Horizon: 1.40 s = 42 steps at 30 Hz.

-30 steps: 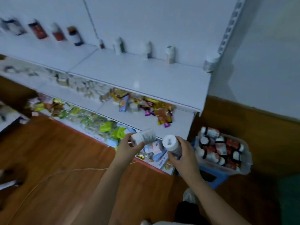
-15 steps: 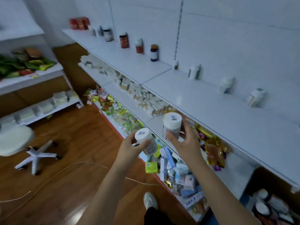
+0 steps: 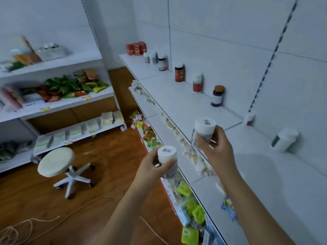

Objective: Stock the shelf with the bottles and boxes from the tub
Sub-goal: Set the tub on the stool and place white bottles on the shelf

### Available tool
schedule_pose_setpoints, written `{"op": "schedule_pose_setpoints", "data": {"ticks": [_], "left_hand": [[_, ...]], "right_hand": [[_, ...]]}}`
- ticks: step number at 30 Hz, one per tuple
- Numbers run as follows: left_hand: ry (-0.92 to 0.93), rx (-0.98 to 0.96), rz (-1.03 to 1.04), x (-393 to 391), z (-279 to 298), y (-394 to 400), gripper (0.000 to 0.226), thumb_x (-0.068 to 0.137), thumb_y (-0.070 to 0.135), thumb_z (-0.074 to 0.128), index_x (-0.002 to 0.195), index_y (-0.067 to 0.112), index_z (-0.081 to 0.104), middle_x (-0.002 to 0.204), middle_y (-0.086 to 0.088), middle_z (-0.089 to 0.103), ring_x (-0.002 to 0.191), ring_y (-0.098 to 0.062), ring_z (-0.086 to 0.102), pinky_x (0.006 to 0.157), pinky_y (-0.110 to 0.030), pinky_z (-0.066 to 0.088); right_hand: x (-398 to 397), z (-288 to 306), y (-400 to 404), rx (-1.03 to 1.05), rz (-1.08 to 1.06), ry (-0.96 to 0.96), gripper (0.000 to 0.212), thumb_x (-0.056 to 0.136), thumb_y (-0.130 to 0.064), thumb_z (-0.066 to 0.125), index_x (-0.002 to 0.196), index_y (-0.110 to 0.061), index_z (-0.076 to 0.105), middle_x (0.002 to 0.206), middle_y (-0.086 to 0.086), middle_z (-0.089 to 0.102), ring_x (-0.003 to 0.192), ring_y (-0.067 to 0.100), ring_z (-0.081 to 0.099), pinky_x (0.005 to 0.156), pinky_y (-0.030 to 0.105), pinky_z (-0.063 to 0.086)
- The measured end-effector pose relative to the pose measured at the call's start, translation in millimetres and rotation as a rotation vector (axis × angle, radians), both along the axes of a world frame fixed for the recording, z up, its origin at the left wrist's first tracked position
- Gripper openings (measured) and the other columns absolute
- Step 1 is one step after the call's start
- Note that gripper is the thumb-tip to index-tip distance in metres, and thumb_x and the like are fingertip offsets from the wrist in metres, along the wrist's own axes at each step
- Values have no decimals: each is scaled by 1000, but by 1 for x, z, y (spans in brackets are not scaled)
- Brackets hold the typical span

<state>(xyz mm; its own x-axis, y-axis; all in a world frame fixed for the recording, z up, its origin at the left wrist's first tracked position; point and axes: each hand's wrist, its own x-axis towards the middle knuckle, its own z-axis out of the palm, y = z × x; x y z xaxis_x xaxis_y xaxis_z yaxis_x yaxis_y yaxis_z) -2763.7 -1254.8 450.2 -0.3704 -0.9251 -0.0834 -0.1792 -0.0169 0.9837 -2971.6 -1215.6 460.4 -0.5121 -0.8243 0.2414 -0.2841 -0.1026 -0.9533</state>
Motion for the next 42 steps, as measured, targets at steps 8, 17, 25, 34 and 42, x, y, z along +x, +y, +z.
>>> {"op": "schedule_pose_setpoints", "data": {"ticks": [8, 17, 25, 34, 42], "left_hand": [[32, -25, 104, -24, -6, -93, 44, 80, 33, 77, 119, 34, 58, 111, 21, 65, 103, 2, 61, 72, -10, 51], [103, -93, 61, -7, -1, -255, 40, 80, 36, 76, 109, 49, 53, 109, 28, 60, 104, 4, 58, 75, -13, 51], [101, -166, 12, 31, 39, -431, 42, 82, 35, 75, 117, 42, 53, 113, 24, 60, 107, 0, 56, 76, -13, 51], [65, -187, 28, 60, 43, -582, 41, 83, 31, 75, 111, 42, 48, 108, 25, 57, 102, 3, 55, 70, -5, 48], [-16, -204, 17, 47, 28, -736, 51, 80, 44, 76, 125, 37, 51, 118, 21, 60, 113, -1, 55, 92, -21, 49]], "right_hand": [[-4, 15, -106, 0, 56, 73, 55, 82, -33, 76, 131, -29, 52, 125, -12, 62, 110, 8, 61, 88, 17, 49], [19, 26, -258, -14, 28, 107, 52, 82, -31, 77, 127, -32, 52, 121, -14, 63, 107, 2, 61, 91, 22, 51], [56, 62, -430, -53, -9, 147, 52, 82, -31, 78, 127, -35, 52, 121, -13, 63, 107, 3, 61, 89, 22, 50], [89, 54, -585, -19, -26, 118, 52, 82, -29, 77, 128, -31, 51, 119, -13, 62, 105, 4, 61, 88, 23, 49], [73, 31, -733, -23, -53, 74, 51, 81, -27, 78, 124, -32, 51, 114, -17, 61, 104, 2, 61, 87, 25, 49]]}}
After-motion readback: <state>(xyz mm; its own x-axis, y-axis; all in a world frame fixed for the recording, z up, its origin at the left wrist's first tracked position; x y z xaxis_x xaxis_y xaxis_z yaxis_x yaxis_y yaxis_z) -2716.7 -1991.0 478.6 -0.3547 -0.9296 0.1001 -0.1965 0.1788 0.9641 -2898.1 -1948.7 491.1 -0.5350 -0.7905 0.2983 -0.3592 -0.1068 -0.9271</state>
